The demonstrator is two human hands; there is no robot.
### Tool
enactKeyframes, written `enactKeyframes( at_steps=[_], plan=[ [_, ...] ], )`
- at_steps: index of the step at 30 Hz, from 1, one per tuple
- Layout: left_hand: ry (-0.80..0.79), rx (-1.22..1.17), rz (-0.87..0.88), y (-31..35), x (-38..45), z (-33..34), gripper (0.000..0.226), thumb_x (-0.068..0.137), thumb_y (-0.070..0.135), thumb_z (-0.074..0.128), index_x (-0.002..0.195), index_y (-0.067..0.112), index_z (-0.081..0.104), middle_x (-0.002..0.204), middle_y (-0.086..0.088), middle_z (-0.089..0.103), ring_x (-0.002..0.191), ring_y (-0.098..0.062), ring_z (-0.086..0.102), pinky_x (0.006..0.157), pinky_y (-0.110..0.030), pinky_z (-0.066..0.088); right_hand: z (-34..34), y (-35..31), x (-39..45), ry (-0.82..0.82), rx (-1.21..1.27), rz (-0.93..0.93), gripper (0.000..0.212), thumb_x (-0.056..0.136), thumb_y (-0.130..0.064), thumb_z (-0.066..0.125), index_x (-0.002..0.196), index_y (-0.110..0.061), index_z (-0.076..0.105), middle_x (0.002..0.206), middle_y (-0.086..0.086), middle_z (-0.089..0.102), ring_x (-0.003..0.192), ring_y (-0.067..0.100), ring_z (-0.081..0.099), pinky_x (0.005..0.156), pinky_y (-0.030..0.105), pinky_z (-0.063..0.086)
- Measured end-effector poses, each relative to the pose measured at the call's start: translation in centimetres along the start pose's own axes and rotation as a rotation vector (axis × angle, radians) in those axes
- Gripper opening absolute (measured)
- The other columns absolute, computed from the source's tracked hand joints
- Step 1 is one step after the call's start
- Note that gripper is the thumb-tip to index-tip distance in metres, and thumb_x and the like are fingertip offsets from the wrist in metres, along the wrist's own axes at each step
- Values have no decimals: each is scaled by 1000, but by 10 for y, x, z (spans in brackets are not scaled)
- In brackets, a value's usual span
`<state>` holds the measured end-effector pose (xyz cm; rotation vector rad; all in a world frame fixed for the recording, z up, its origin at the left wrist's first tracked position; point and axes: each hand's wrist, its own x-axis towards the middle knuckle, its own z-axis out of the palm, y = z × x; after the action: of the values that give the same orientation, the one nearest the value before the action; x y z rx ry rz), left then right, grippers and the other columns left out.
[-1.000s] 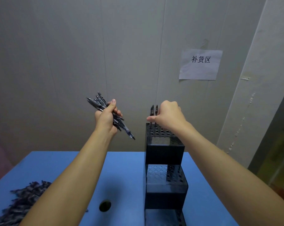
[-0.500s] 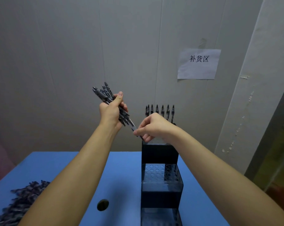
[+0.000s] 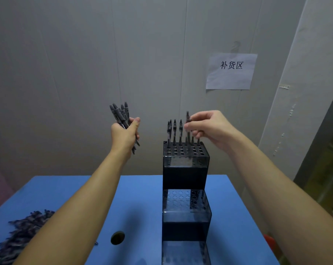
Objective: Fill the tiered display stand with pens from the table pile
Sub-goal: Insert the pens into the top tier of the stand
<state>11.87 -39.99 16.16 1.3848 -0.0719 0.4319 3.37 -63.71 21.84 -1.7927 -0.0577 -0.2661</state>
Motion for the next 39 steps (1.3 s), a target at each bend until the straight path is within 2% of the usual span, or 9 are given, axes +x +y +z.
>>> enactKeyframes(
  at_steps=[6, 10, 14, 19, 24, 28, 32, 37, 39],
  plan=[
    [-20, 10, -18, -12, 3, -5, 21, 98, 18, 69, 85, 16, 53, 59, -3, 51, 45, -14, 49, 51, -27, 44, 10, -4, 9, 252, 23, -97, 15, 80, -7, 86, 90, -2, 76, 78, 14, 77, 68, 26, 74, 64, 34, 63],
    [-32, -18, -42, -17, 5, -5, 21, 98, 19, 70, 84, 16, 55, 54, 2, 52, 48, -18, 50, 53, -29, 43, 23, 1, 18, 384, -128, -133, 9, 80, -12, 86, 83, -8, 78, 70, 8, 76, 65, 23, 77, 67, 39, 66],
    [-46, -49, -62, -18, 4, -3, 21, 98, 19, 70, 84, 17, 55, 54, 1, 53, 48, -18, 50, 52, -29, 42, 33, 2, 21, 391, -244, -165, 8, 81, -14, 86, 79, -11, 78, 68, 5, 76, 60, 17, 75, 66, 37, 66],
    [-53, -63, -71, -17, 4, -4, 20, 98, 19, 70, 85, 16, 54, 57, -1, 52, 47, -18, 50, 50, -28, 43, 40, 5, 24, 387, -420, -144, 22, 82, -15, 82, 64, -22, 71, 64, 6, 74, 55, 16, 74, 71, 37, 65],
    [-56, -80, -88, -17, 3, -3, 21, 98, 19, 70, 86, 16, 54, 59, -3, 52, 47, -17, 50, 49, -27, 44, 45, 2, 27, 350, -504, -45, 22, 83, -14, 83, 69, 0, 72, 65, 17, 73, 52, 24, 73, 64, 39, 65],
    [-57, -103, -105, -16, 2, -1, 19, 98, 19, 70, 87, 15, 55, 59, -2, 53, 47, -16, 51, 51, -29, 45, 55, 13, 28, 298, -624, 46, 23, 85, -14, 79, 71, 3, 73, 54, 13, 70, 45, 22, 70, 59, 39, 65],
    [-65, -133, -114, -15, 2, -1, 20, 98, 19, 70, 87, 15, 54, 57, -1, 53, 46, -16, 50, 50, -29, 44, 60, 21, 25, 287, -692, 64, 26, 91, -17, 73, 75, 4, 72, 54, 14, 69, 44, 23, 69, 60, 38, 65],
    [-72, -171, -128, -9, 3, 0, 20, 98, 20, 71, 89, 15, 54, 55, 1, 53, 47, -16, 50, 51, -30, 45, 60, 11, 18, 266, -842, 89, 19, 82, -15, 76, 74, 1, 71, 57, 13, 70, 55, 24, 72, 63, 37, 64],
    [-80, -190, -128, -5, 2, 0, 21, 97, 22, 71, 89, 15, 54, 54, 3, 53, 47, -16, 50, 52, -30, 45, 63, 7, 14, 266, -886, 72, 22, 81, -19, 79, 75, 0, 69, 69, 15, 72, 67, 27, 72, 68, 38, 63]
  ],
)
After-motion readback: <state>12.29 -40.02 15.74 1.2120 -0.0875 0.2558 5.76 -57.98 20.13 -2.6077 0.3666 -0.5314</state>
